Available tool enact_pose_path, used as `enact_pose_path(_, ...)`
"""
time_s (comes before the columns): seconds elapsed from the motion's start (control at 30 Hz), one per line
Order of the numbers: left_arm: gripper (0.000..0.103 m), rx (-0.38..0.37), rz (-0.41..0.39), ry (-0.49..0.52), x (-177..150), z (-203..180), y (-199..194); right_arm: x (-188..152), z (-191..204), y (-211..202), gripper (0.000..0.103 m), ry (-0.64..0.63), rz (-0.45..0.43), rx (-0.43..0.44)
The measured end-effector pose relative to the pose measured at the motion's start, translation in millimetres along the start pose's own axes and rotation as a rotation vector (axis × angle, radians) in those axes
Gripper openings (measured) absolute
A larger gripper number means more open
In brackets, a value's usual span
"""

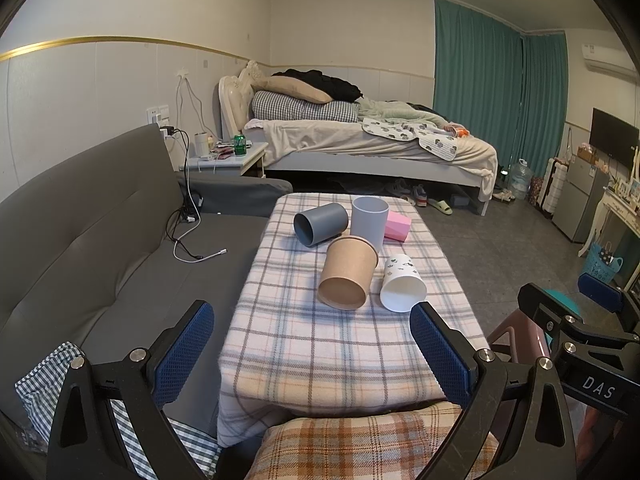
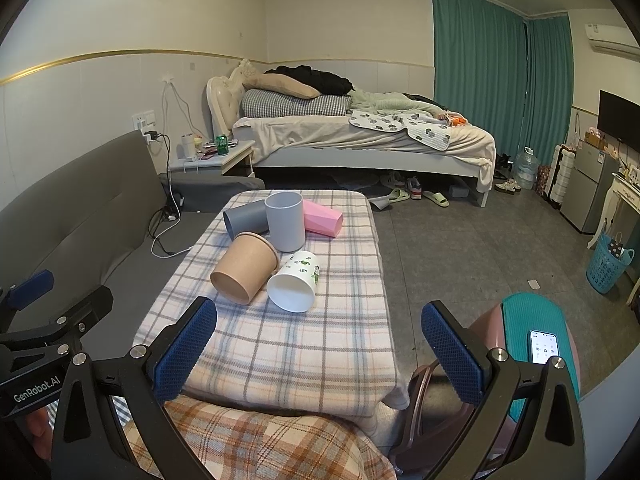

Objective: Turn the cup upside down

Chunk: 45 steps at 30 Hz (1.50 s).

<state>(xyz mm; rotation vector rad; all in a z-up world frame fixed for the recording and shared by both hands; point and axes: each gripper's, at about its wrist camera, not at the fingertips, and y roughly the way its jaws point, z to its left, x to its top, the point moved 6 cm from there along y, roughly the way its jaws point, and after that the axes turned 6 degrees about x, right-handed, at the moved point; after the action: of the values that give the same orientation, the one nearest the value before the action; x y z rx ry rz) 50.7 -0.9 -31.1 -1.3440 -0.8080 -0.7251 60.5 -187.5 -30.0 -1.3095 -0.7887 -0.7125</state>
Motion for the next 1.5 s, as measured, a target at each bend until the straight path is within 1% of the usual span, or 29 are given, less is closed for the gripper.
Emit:
enact_pose_path(1.33, 0.101, 0.000, 0.005, -0.002, 0.0, 0.4, 0.6, -0.3, 1.1, 2.5, 0.103, 0.002, 0.001, 0.001)
enact_pose_path(1.5, 0.101, 0.000, 0.026, -0.007, -11.4, 1.3, 8.7, -1.9, 3.0, 5.0, 0.103, 0.001, 0.008, 0.003)
